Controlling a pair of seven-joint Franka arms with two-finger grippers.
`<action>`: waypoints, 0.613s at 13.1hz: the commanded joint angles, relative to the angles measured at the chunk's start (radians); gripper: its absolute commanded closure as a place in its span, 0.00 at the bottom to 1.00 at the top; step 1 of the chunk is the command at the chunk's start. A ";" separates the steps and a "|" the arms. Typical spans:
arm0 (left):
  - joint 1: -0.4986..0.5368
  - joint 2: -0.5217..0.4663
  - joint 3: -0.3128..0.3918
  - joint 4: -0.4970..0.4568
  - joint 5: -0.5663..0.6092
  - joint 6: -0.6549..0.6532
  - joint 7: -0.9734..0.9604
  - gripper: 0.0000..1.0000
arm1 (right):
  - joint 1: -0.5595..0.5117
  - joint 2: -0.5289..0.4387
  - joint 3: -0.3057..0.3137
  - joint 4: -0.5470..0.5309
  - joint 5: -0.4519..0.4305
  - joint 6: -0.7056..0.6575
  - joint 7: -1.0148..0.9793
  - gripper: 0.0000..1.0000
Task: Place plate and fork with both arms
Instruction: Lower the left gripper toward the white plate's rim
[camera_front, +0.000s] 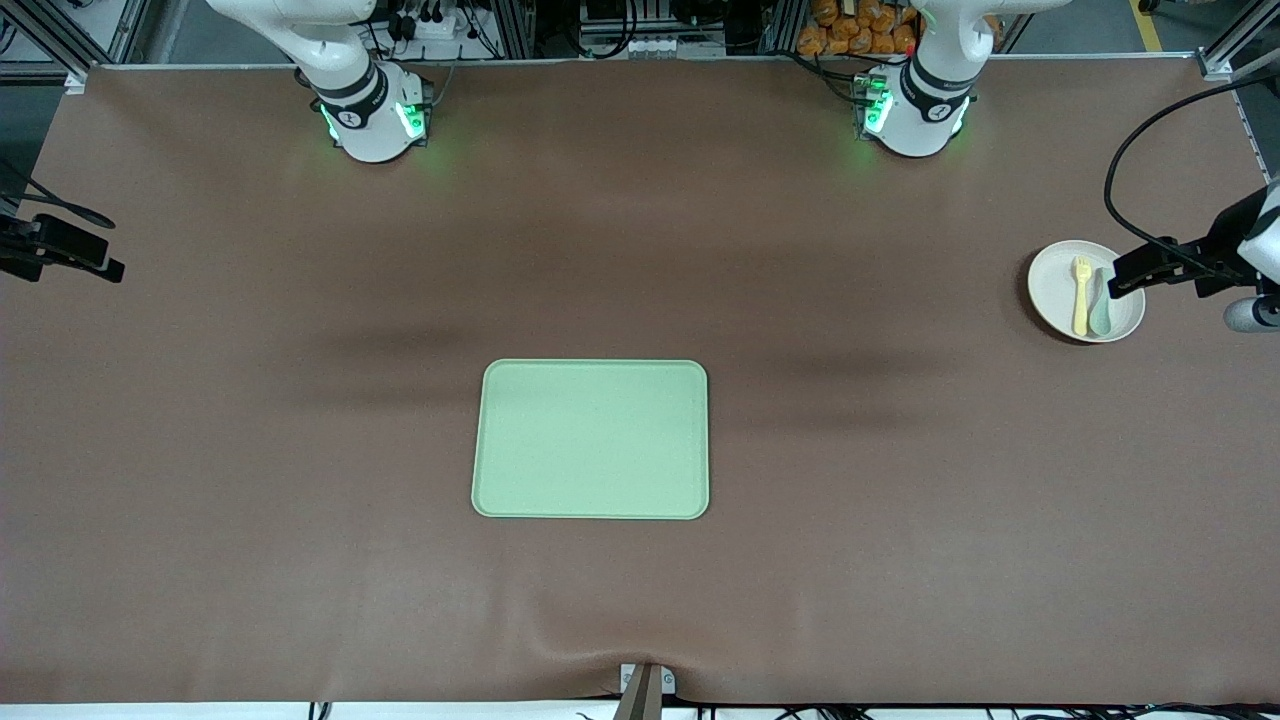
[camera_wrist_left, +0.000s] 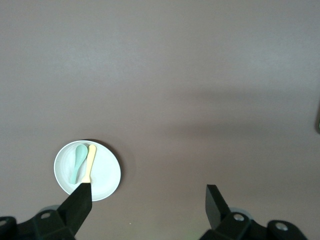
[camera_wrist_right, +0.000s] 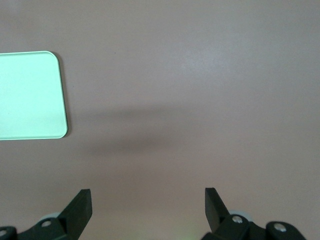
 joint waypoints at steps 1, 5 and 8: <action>0.107 0.052 -0.003 0.013 -0.099 -0.006 0.095 0.00 | -0.004 0.001 0.006 0.010 -0.002 -0.001 0.011 0.00; 0.230 0.103 -0.003 -0.012 -0.136 -0.006 0.227 0.00 | -0.004 0.001 0.006 0.008 -0.002 -0.001 0.011 0.00; 0.308 0.146 -0.003 -0.050 -0.166 -0.002 0.292 0.00 | -0.004 0.001 0.006 0.010 -0.002 -0.001 0.011 0.00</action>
